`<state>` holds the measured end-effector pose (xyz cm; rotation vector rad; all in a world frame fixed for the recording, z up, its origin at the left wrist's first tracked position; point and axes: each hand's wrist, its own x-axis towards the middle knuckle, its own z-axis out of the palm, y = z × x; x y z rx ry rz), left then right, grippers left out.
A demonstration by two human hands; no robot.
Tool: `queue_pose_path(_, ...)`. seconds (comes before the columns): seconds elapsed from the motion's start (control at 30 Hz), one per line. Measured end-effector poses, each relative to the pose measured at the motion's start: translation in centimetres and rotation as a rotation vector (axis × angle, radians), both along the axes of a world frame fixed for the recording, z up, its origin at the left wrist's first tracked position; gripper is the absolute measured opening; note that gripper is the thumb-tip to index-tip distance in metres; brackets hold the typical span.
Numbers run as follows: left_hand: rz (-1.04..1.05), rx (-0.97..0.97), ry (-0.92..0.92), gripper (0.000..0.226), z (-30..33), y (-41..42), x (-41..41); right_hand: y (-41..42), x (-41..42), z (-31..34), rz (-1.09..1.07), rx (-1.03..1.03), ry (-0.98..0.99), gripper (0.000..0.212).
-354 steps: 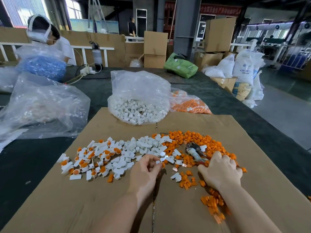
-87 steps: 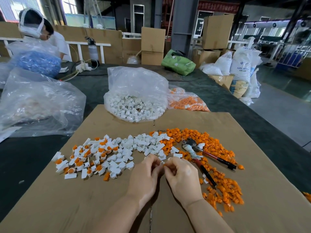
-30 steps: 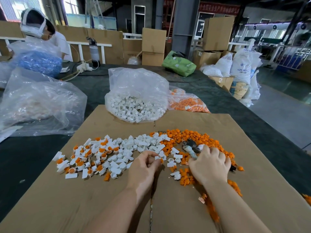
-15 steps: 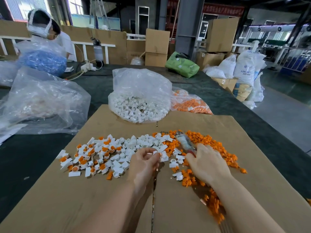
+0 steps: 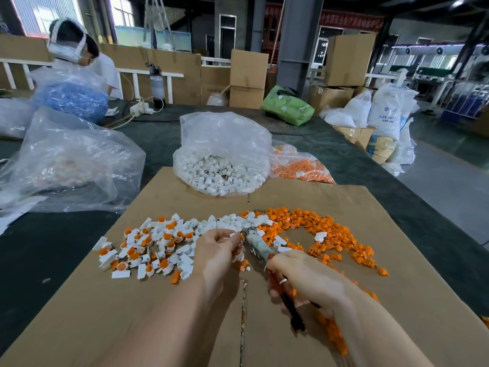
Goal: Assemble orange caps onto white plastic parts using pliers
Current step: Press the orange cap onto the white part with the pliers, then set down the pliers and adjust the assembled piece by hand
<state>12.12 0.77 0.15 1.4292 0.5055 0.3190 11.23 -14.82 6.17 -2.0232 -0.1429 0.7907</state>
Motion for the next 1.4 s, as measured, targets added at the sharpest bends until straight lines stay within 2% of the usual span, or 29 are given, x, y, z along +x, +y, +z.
queue_pose_path(0.23,0.016,-0.004,0.053,0.011,-0.1,0.0,-0.2,0.5,-0.4,-0.6,0.063,-0.035,-0.007,0.006)
queue_pose_path(0.4,0.017,-0.034,0.063,0.009,0.2,-0.5,-0.6,0.8,-0.5,-0.8,0.159,-0.312,-0.377,0.022)
queue_pose_path(0.47,0.019,-0.049,0.062,0.01,0.4,-0.7,-0.7,0.7,-0.5,-1.0,0.185,-0.35,-0.436,0.025)
queue_pose_path(0.67,0.023,-0.091,0.07,0.016,0.5,-1.1,-0.8,0.5,-0.1,-2.0,0.15,-0.359,-0.505,0.027)
queue_pose_path(0.83,0.023,-0.114,0.036,0.012,0.2,-0.8,-0.9,-0.3,0.8,-2.9,-0.05,-0.186,-0.451,0.02)
queue_pose_path(0.9,0.005,0.003,0.026,0.01,-0.5,-0.8,-1.2,-0.7,1.5,-3.3,-0.149,-0.3,-0.572,0.023)
queue_pose_path(1.0,-0.082,0.286,0.023,0.009,-1.5,-1.0,-1.7,-1.6,2.8,-3.9,-0.257,-0.495,-0.725,0.034)
queue_pose_path(1.13,-0.154,0.464,0.019,0.012,-1.8,-1.2,-2.1,-2.7,4.1,-4.8,-0.24,-0.753,-0.815,0.053)
queue_pose_path(1.4,-0.154,0.538,0.051,0.022,-2.0,-1.4,-1.9,-3.1,4.8,-6.3,-0.175,-0.943,-0.834,0.068)
